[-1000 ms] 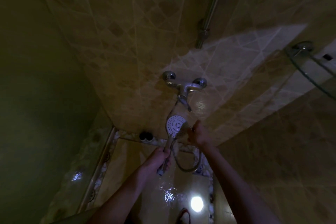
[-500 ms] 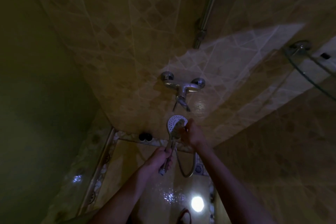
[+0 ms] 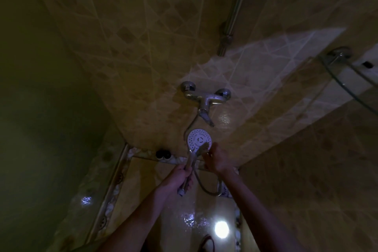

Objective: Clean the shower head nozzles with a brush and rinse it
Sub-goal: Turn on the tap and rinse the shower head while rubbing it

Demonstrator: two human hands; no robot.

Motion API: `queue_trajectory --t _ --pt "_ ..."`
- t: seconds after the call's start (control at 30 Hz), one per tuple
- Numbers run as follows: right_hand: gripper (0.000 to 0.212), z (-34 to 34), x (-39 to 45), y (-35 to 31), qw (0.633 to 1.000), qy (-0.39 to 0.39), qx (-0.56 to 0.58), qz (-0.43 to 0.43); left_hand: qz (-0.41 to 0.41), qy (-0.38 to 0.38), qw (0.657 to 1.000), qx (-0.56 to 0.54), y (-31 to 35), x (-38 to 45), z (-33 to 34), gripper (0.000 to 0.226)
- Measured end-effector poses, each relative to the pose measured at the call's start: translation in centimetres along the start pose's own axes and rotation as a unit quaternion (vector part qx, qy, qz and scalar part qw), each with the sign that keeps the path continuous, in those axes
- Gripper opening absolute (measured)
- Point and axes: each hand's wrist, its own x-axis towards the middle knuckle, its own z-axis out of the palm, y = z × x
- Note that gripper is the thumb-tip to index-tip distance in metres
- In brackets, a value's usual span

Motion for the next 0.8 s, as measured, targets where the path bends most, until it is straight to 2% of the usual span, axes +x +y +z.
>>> queue_trajectory --t 0.1,0.23,0.43,0.57,0.8 --pt "0.017 0.0 0.5 -1.3 1.0 -0.007 0.012 -0.009 -0.002 -0.007 1.0 0.002 0.1 -0.1 0.1 0.025" --pt "0.025 -1.2 1.4 -2.2 0.999 -0.003 0.033 -0.004 -0.006 -0.007 1.0 -0.007 0.2 -0.1 0.2 0.025" --pt "0.025 -2.8 1.9 -0.1 0.999 0.018 0.021 0.028 -0.007 -0.006 1.0 0.002 0.2 -0.2 -0.1 0.021" --pt "0.018 -2.0 0.8 0.9 0.999 0.004 0.006 0.035 -0.014 -0.006 1.0 -0.006 0.1 -0.2 -0.2 0.02" --pt "0.024 -0.2 -0.1 -0.6 1.0 0.001 0.007 -0.011 -0.006 -0.01 1.0 0.006 0.1 -0.4 -0.1 0.018"
